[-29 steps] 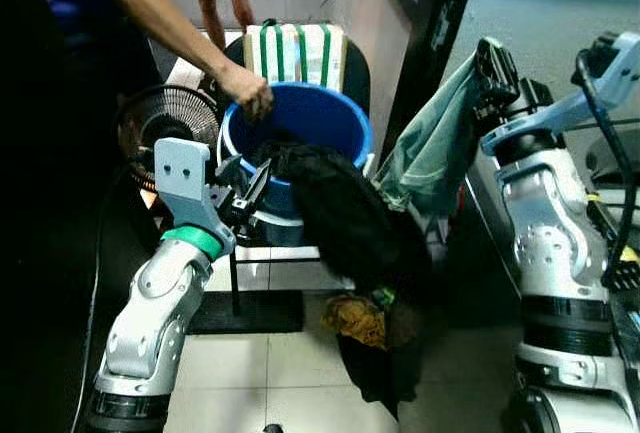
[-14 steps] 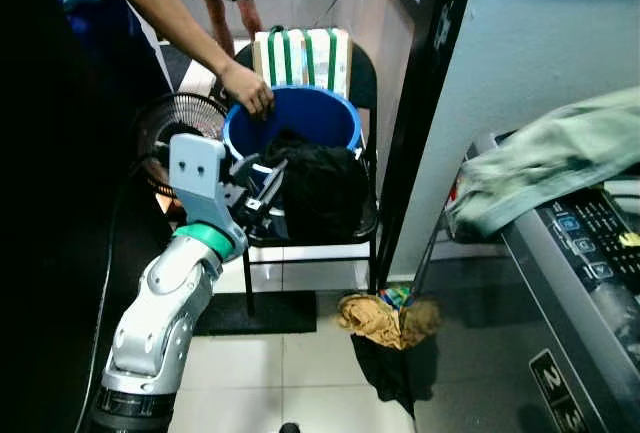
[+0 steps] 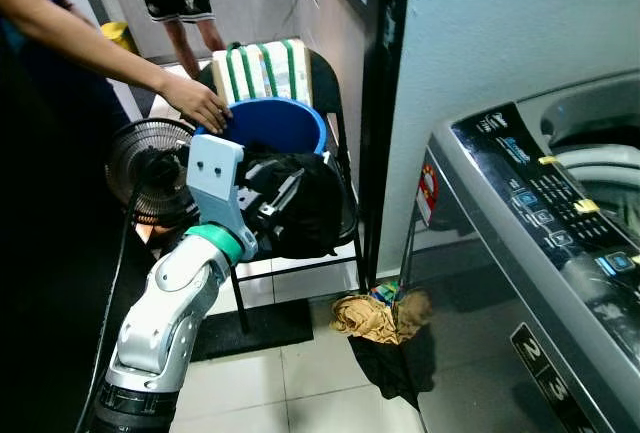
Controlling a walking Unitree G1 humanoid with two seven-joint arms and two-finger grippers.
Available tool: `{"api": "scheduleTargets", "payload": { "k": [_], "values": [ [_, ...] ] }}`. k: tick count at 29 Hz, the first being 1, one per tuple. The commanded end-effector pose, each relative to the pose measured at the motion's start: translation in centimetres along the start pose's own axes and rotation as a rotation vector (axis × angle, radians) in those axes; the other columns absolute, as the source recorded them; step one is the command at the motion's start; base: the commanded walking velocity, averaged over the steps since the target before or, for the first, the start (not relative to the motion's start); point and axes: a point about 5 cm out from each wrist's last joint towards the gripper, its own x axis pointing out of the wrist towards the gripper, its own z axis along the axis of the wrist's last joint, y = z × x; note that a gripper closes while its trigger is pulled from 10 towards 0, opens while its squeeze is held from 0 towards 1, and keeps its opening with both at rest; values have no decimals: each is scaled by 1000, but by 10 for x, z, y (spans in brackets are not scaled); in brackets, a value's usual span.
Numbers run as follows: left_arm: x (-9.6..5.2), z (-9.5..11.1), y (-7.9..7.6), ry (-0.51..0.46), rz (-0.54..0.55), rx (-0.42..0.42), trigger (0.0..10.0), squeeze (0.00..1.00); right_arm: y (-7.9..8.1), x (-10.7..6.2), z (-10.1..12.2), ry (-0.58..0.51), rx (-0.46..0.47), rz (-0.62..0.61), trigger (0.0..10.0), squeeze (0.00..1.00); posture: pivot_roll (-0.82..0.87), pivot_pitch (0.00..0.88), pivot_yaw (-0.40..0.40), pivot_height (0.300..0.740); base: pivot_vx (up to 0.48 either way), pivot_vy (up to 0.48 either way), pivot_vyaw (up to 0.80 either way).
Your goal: Clothes washing
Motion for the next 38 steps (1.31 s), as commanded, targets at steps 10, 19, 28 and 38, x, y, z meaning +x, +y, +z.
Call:
{"api": "scheduleTargets", "payload": {
  "k": [10,19,28,38],
  "values": [
    [1,0,-4,20,-65,-27,10000,0,103,-46,25,18,361,909,10000,0,75,32,204,740,0,0,0],
    [0,6,4,13,-51,-25,10000,0,157,-113,113,-182,597,1536,10000,1000,96,35,203,740,0,0,0],
    [0,10,15,5,-27,7,10000,0,126,-52,142,-369,546,931,10000,0,89,14,198,740,0,0,0],
    [3,11,16,-1,-32,10,10000,0,163,-95,93,-115,207,1246,10000,1000,80,1,201,740,0,0,0]
  ]
}}
